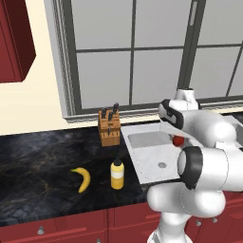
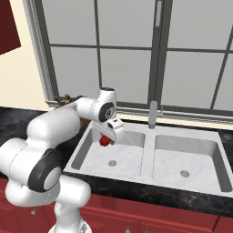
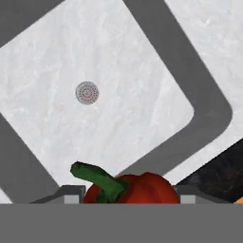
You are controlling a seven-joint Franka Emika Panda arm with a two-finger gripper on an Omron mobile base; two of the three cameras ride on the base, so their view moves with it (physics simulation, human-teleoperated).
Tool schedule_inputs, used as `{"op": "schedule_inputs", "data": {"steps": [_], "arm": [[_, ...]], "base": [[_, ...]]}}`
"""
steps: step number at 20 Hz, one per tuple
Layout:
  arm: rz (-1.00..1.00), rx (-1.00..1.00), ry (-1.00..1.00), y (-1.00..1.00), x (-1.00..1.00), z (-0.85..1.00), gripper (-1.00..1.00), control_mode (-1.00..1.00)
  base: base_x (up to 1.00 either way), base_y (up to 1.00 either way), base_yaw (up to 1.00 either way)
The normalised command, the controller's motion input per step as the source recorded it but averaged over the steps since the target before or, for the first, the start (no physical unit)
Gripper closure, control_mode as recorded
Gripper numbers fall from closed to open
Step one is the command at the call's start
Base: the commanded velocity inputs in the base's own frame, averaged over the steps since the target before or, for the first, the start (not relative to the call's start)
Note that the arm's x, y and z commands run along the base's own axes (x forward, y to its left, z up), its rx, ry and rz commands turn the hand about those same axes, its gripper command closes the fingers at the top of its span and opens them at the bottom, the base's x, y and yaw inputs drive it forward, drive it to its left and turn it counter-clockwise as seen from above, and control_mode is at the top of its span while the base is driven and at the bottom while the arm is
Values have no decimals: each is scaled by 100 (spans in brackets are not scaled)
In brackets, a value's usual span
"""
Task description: Pick up all produce items and place them in the sink. Turn on the sink faucet to wash them. Then turn the sink off and put them in the tray.
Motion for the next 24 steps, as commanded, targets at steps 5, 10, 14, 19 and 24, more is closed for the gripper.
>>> {"op": "schedule_inputs", "data": {"steps": [5, 10, 14, 19, 24], "arm": [[-20, 5, 5, -82, -20, 0, 100, -100], [-19, 4, 3, -81, -19, 0, 100, -100], [-19, 4, 2, -80, -22, 0, 100, -100], [-19, 4, 2, -78, -20, 0, 100, -100], [-15, 4, 1, -74, -2, 0, 100, -100]], "base": [[0, 0, 0], [0, 0, 0], [0, 0, 0], [0, 0, 0], [0, 0, 0]]}}
